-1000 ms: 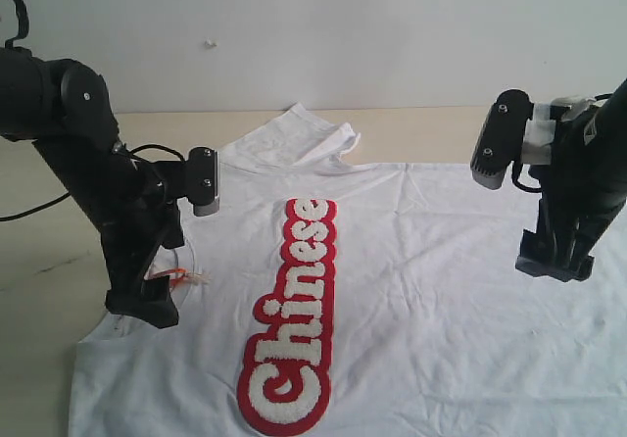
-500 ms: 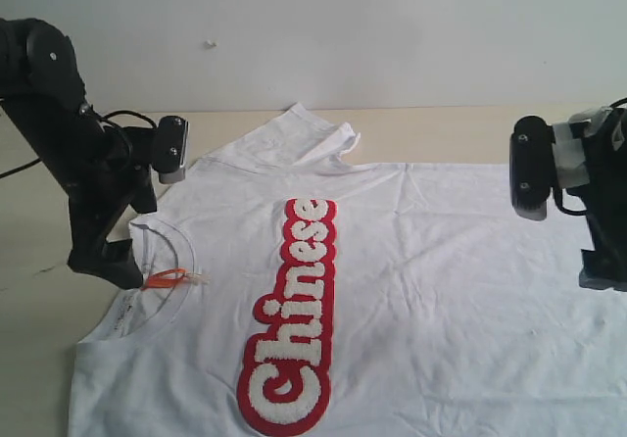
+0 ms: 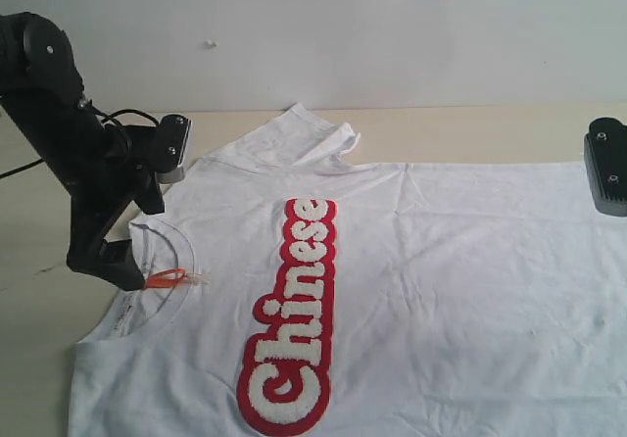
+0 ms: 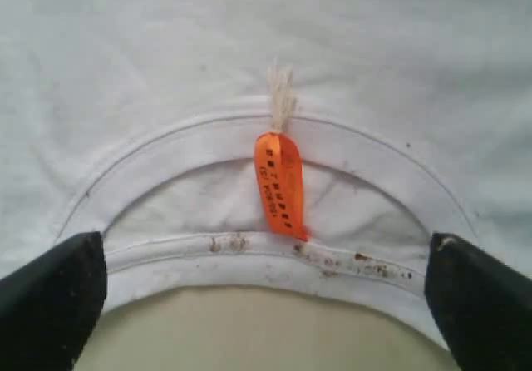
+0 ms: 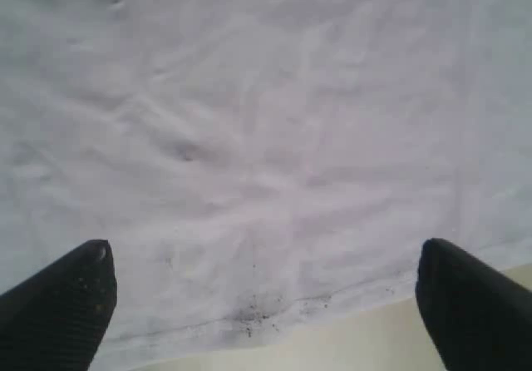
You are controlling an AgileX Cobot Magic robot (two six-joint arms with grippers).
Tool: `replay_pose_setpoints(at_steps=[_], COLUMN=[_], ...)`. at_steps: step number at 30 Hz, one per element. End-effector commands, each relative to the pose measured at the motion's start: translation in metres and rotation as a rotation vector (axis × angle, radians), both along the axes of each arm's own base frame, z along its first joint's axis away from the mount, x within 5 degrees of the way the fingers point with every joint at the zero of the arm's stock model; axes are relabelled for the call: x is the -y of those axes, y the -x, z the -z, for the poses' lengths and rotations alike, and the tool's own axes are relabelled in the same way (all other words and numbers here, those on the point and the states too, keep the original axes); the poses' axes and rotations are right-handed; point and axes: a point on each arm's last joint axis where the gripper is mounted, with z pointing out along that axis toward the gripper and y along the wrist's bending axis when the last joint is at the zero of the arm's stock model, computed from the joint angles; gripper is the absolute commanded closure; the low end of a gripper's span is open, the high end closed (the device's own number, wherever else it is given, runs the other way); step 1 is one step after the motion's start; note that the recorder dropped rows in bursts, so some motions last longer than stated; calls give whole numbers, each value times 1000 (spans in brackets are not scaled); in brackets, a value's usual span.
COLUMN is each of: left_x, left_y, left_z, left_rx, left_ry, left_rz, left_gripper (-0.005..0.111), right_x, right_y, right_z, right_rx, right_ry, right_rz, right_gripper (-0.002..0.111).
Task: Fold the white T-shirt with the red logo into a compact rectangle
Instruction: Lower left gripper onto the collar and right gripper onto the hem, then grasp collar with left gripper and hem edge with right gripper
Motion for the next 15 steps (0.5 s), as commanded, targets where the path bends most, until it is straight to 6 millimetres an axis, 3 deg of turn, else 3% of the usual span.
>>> replay_pose_setpoints(at_steps=[1, 10, 15], left_x=[2, 6, 7], left_y=[-1, -1, -2], left_z=[10, 37, 42], left_rx=[-38, -134, -135], left_ry=[3, 20, 24], left_rz=[2, -18, -25], left_gripper=[2, 2, 2], right_x=[3, -3, -5], right_y=[-5, -9, -9], right_z=[12, 14, 14], right_rx=[-26, 0, -2], right_ry=[-20, -99, -121], right_rz=[8, 62, 83], right_gripper=[16, 16, 16])
